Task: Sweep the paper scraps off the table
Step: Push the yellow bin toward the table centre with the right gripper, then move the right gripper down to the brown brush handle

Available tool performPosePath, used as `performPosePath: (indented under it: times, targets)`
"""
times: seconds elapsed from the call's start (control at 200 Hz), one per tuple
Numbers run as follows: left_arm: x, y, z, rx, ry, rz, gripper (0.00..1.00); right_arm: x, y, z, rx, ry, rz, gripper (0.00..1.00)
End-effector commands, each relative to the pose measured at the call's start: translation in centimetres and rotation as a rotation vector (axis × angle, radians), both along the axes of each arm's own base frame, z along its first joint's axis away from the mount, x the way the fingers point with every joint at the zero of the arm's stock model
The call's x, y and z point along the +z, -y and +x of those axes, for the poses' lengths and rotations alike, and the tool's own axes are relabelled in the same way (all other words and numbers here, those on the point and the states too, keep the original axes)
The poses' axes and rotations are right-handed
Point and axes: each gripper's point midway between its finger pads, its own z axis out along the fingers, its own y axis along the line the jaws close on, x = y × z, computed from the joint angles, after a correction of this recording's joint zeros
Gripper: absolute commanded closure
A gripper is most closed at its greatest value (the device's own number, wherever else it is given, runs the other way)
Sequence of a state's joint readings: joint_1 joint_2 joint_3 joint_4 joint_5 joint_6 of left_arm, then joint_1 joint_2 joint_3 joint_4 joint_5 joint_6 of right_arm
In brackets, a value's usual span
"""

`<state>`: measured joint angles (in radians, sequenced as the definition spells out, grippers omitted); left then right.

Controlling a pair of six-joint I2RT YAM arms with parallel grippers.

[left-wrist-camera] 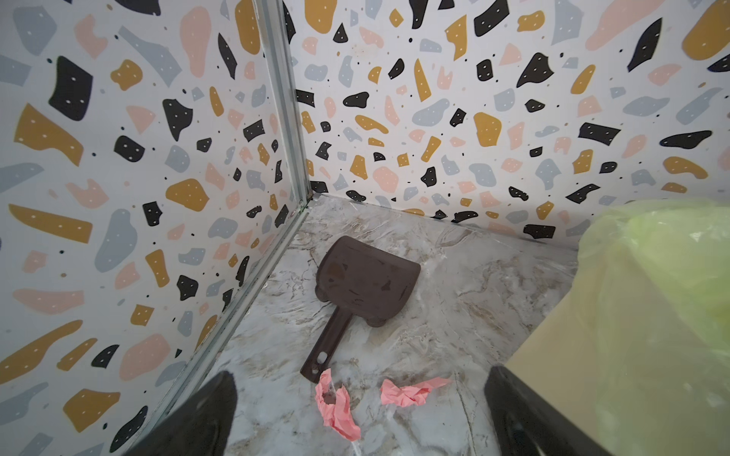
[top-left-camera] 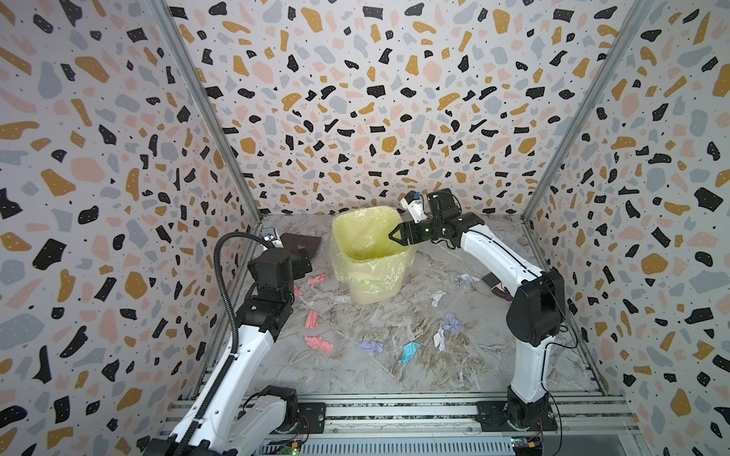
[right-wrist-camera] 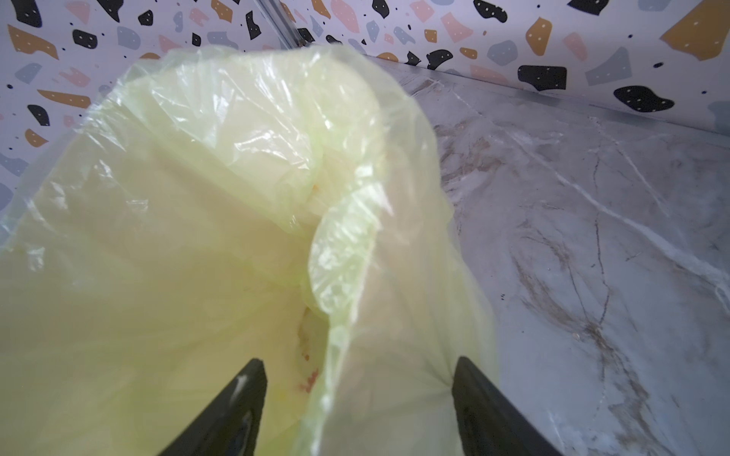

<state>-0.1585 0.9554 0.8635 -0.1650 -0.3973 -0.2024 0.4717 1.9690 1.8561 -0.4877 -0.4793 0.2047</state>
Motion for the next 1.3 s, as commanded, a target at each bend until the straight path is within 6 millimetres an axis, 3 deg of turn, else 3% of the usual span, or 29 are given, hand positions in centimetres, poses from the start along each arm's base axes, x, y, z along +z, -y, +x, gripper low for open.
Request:
performPosePath:
  times: [0.0,0.185,0.365,0.476,0.606,0.756,0.896,0.986,1.106,1.291]
  targets:
    - [1.7,0.8,-0.2,-0.05,0.041,-0.02,0.0,6.4,2.3,-0.5,-0.048,0.083,0.055,0.15]
    - [0.9,1.3,-0.9,-0.082,0.036,-0.048,0.0,9.1,5.6,-1.6,-0.095,0.113,0.065,0.06]
    - [-0.4,2.1,-1.7,-0.112,0.017,-0.076,0.01,9.3,11.8,-2.7,-0.229,0.136,0.025,0.02]
    - [-1.5,2.5,-2.2,-0.128,-0.005,-0.083,0.0,6.8,17.0,-3.4,-0.37,0.108,-0.062,0.01]
    - [-2.4,3.2,-2.7,-0.153,-0.025,-0.089,0.0,1.4,25.0,-4.6,-0.613,0.019,-0.21,0.01]
    - [-3.4,3.7,-2.9,-0.171,-0.04,-0.09,0.0,-3.6,33.3,-6.6,-0.872,-0.091,-0.227,0.0]
    - [-4.0,4.2,-2.8,-0.188,-0.053,-0.091,0.0,-6.0,39.7,-8.1,-1.067,-0.122,-0.202,0.0]
    - [-4.0,4.4,-2.8,-0.196,-0.058,-0.079,0.0,-7.7,43.6,-9.2,-1.155,-0.139,-0.261,0.07]
    - [-4.2,4.4,-2.9,-0.198,-0.065,-0.068,0.0,-9.4,46.4,-10.6,-1.218,-0.187,-0.378,0.11]
    - [-4.9,4.8,-3.0,-0.211,-0.082,-0.065,0.0,-12.2,47.3,-11.1,-1.233,-0.253,-0.423,0.12]
